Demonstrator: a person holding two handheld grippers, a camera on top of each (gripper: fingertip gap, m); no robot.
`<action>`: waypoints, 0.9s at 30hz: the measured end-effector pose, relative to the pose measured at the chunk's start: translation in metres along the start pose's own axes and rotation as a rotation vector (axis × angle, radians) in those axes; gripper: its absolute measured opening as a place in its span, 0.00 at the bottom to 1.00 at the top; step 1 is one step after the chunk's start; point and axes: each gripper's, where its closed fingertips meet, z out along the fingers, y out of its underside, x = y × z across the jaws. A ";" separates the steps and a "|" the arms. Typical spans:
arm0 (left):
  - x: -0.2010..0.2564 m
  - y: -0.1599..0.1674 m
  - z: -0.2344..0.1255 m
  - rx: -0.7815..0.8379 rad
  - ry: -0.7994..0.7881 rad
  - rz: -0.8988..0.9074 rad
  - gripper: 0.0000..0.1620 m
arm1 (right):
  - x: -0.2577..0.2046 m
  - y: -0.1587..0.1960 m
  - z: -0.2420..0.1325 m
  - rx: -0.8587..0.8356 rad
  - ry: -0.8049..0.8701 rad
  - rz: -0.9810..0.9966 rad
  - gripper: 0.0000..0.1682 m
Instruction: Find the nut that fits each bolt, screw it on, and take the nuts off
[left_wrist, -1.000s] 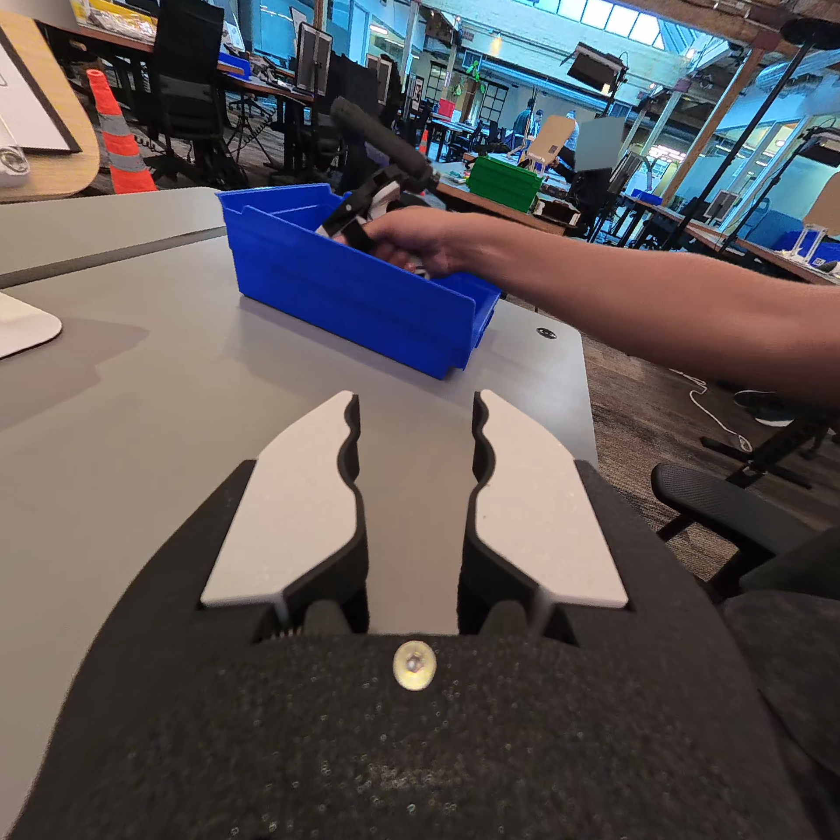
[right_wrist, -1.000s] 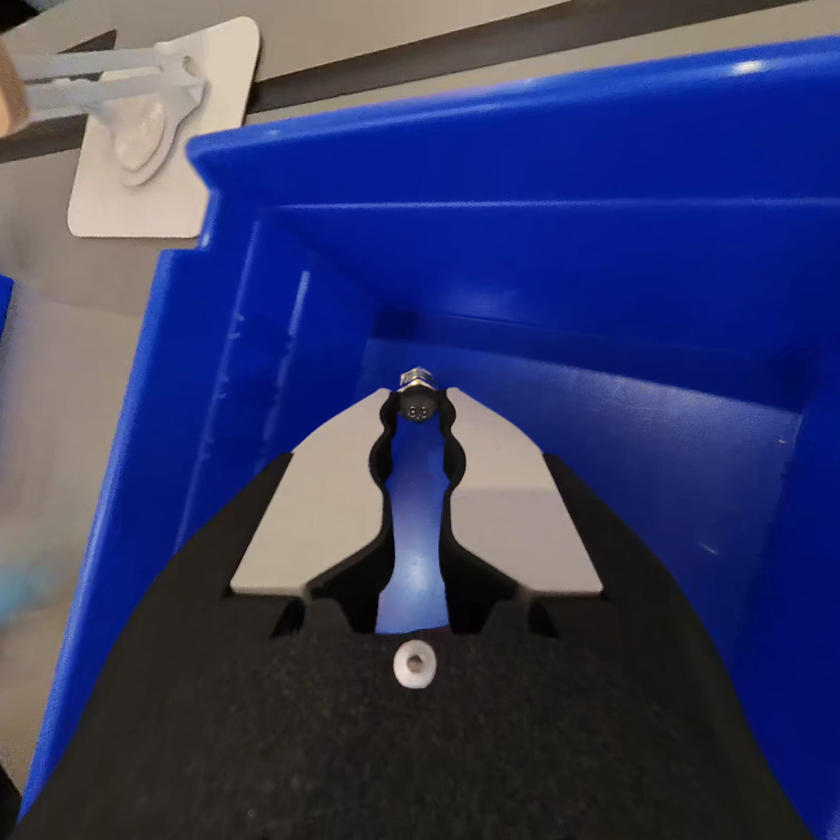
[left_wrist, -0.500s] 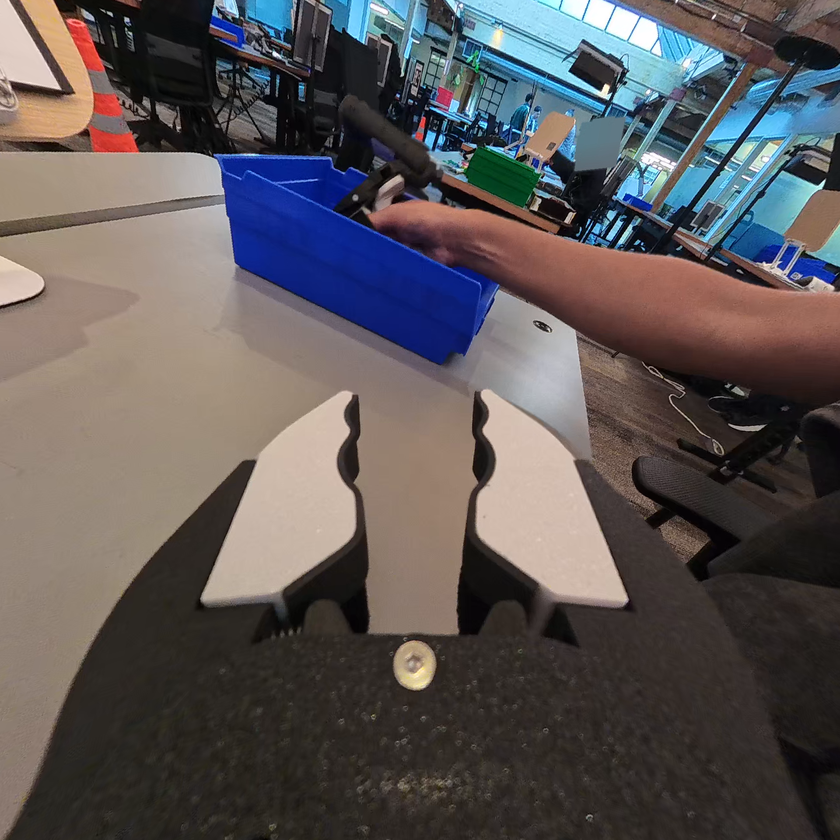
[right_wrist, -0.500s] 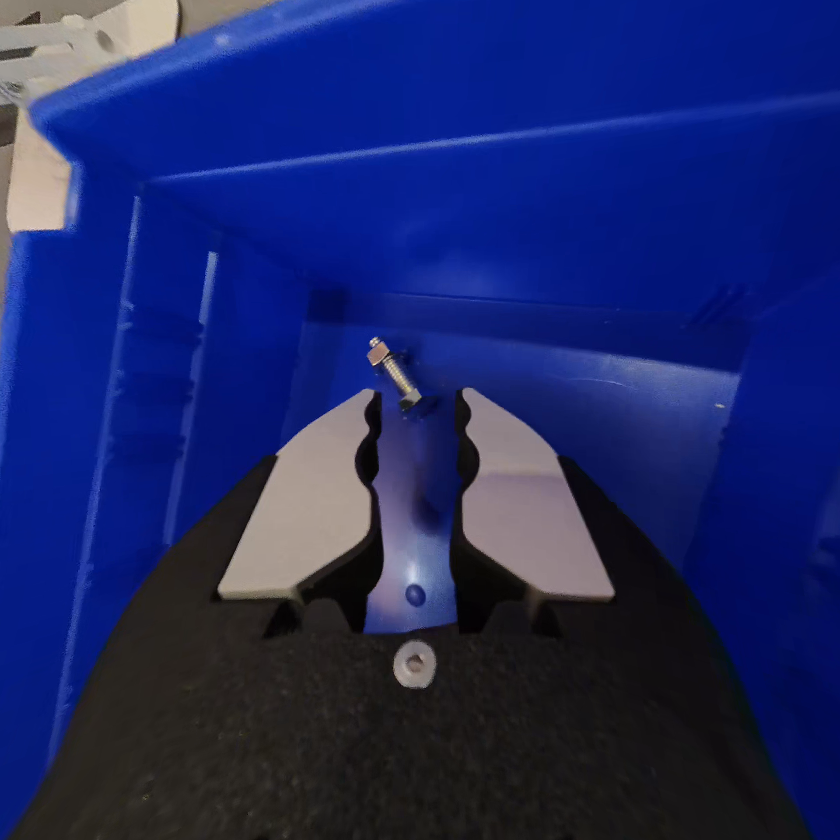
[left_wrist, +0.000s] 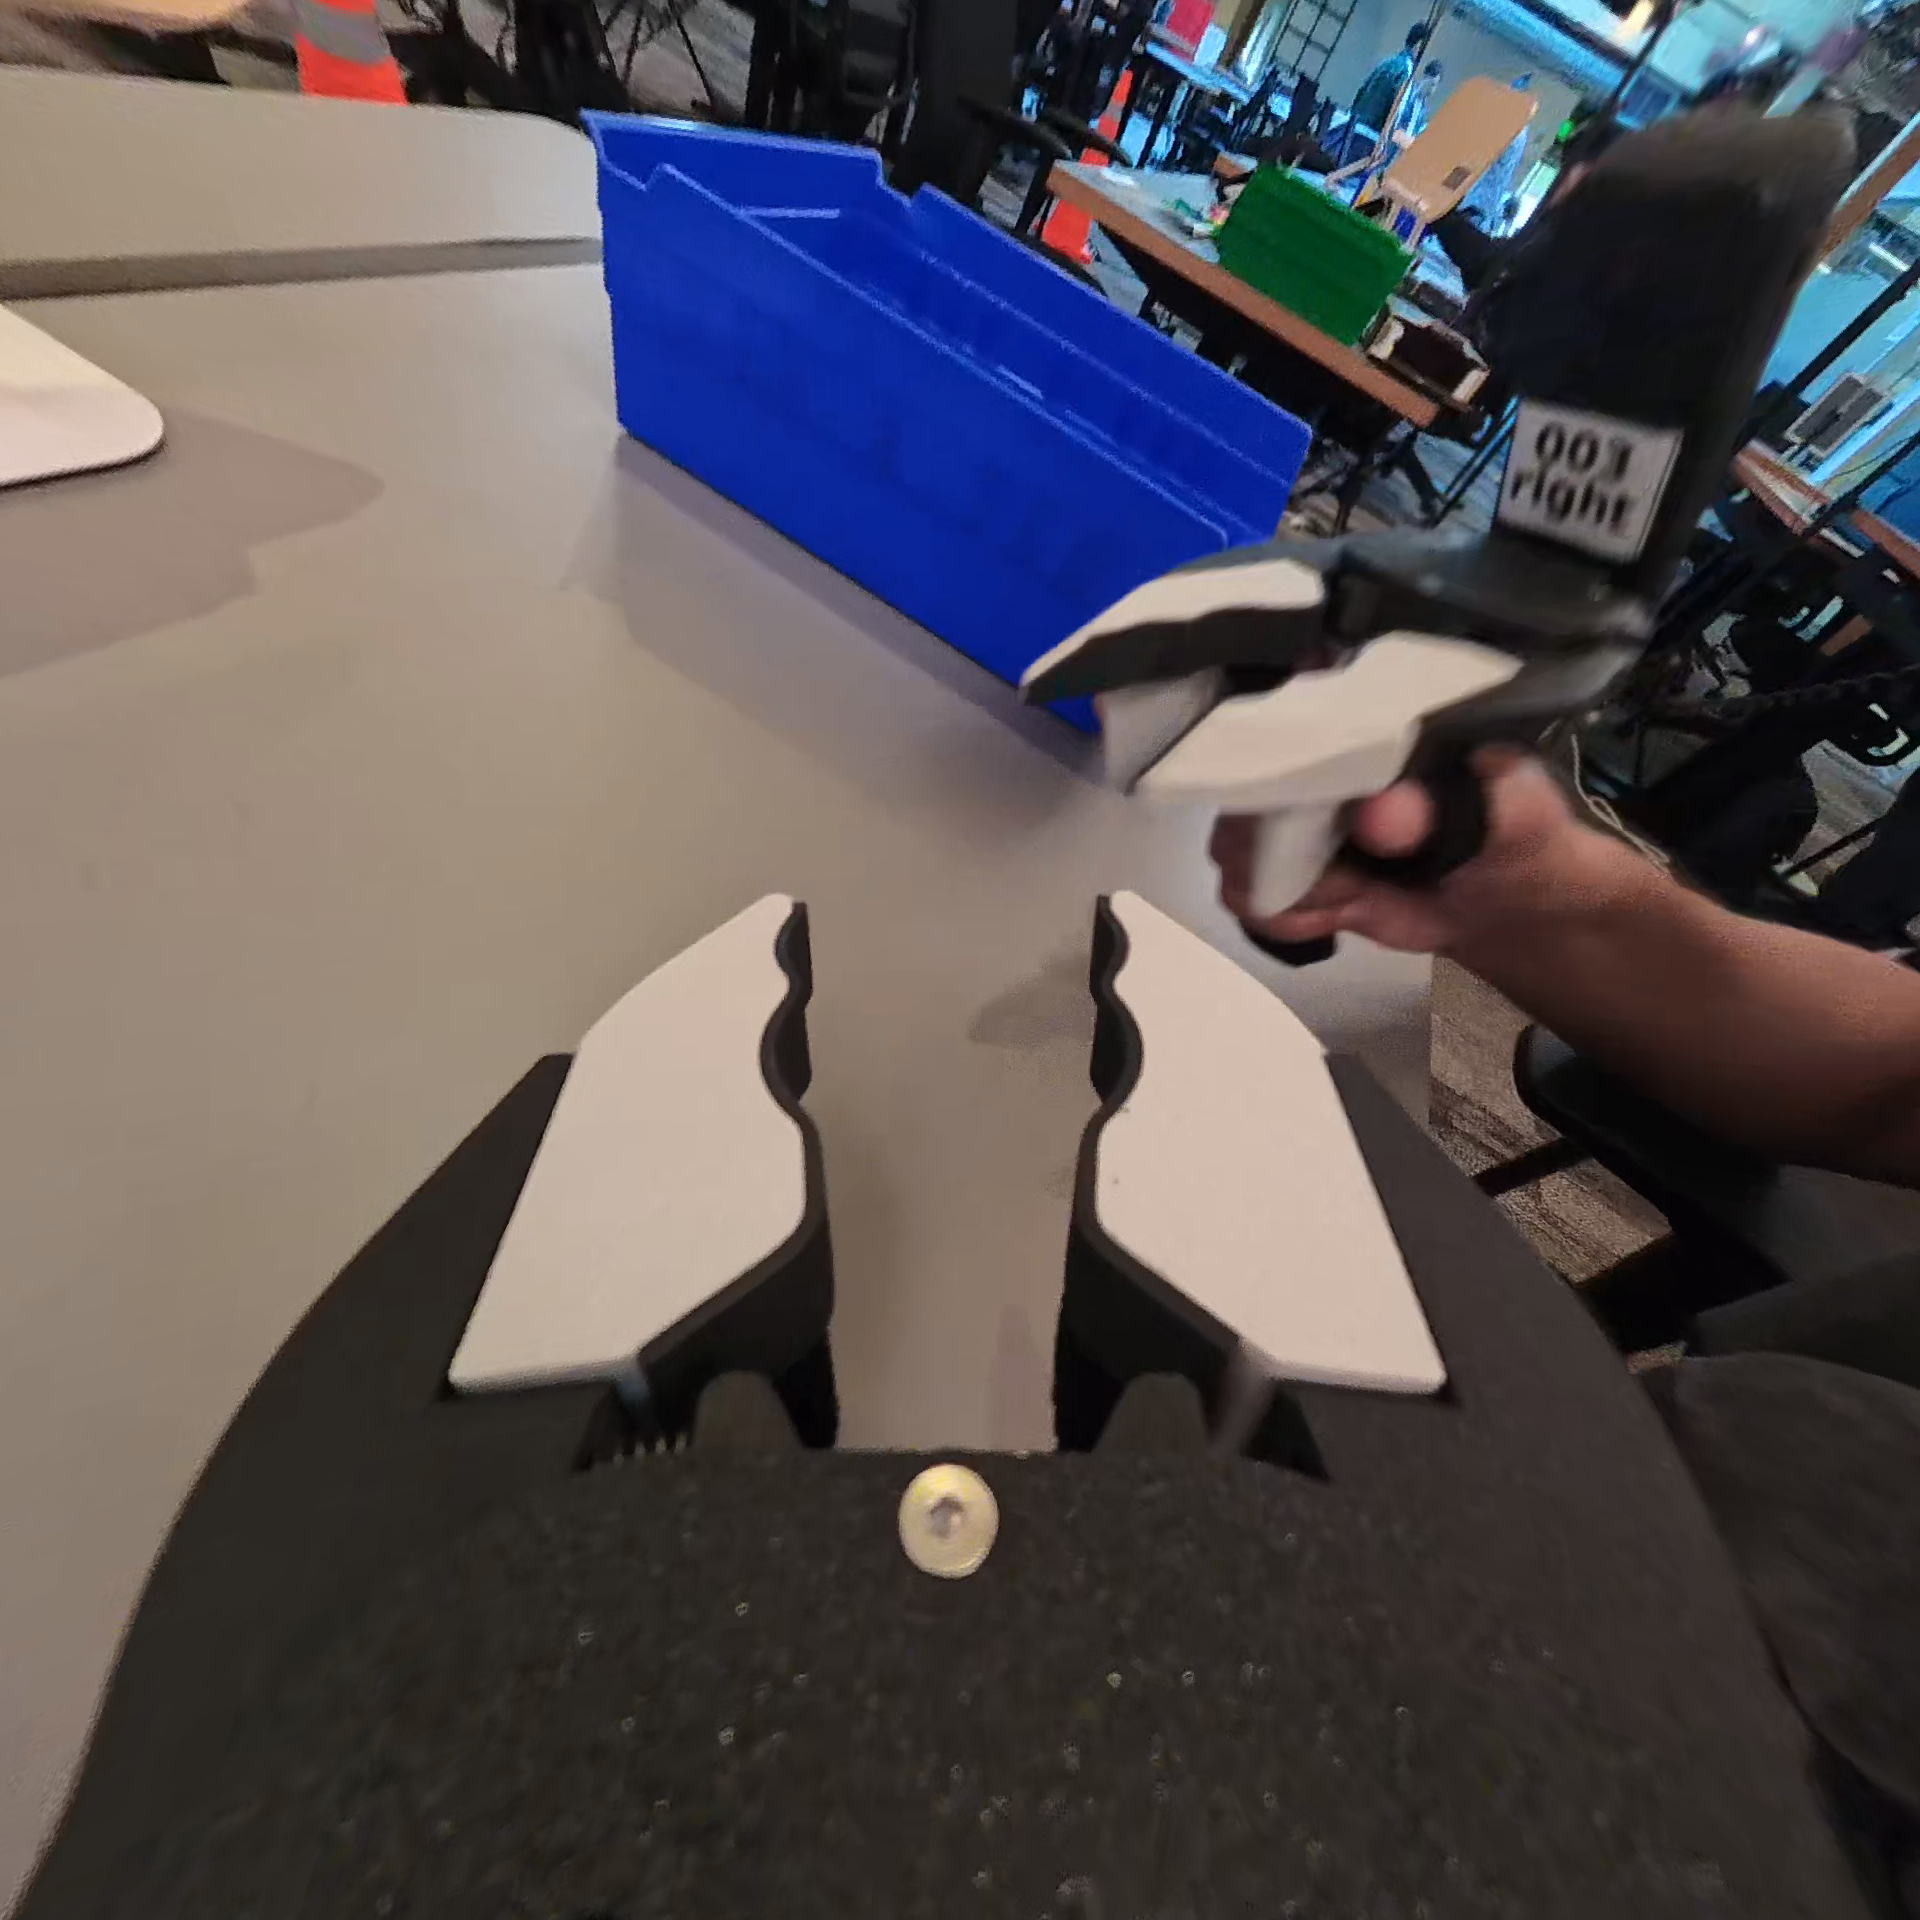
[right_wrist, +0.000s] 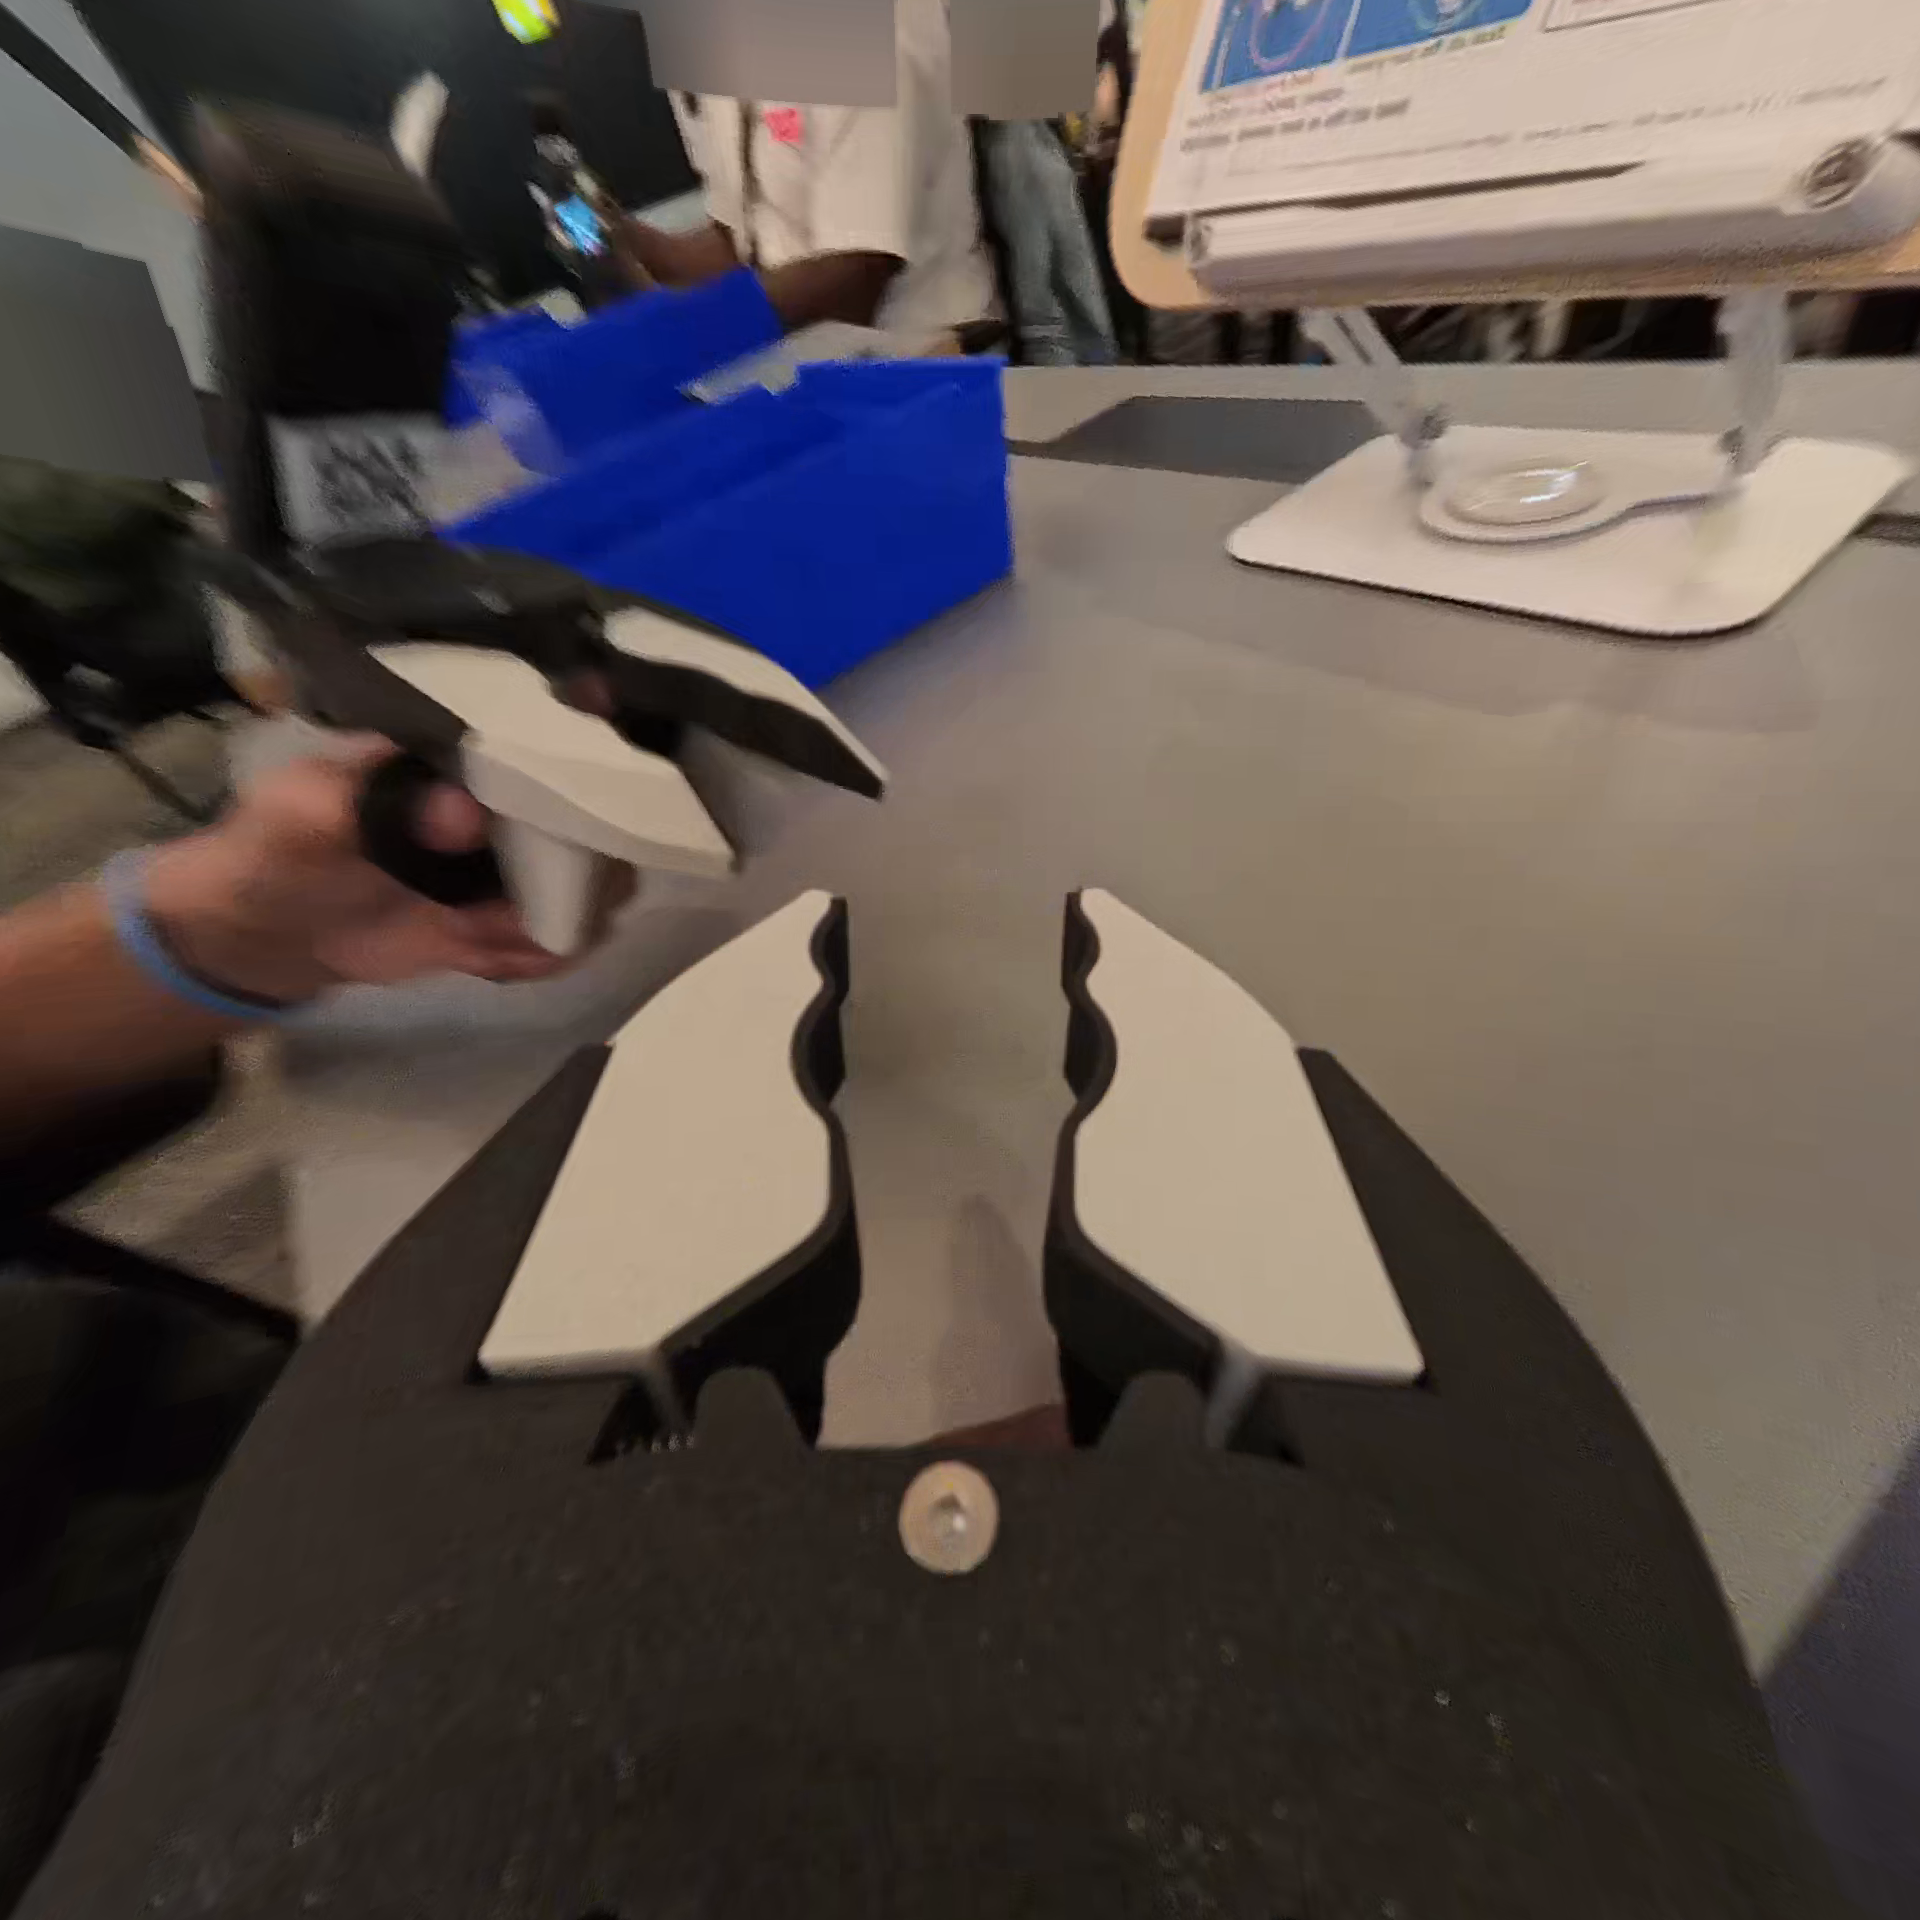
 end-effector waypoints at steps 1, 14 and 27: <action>0.001 0.001 0.000 -0.019 0.003 0.002 0.32 | -0.002 0.007 0.005 0.008 0.017 -0.035 0.23; -0.004 -0.035 -0.054 -0.088 -0.173 0.152 0.33 | 0.000 0.022 0.004 -0.037 0.057 -0.169 0.22; -0.179 0.047 -0.270 -0.671 -0.822 -0.324 0.29 | -0.005 0.027 0.007 -0.070 0.024 -0.181 0.22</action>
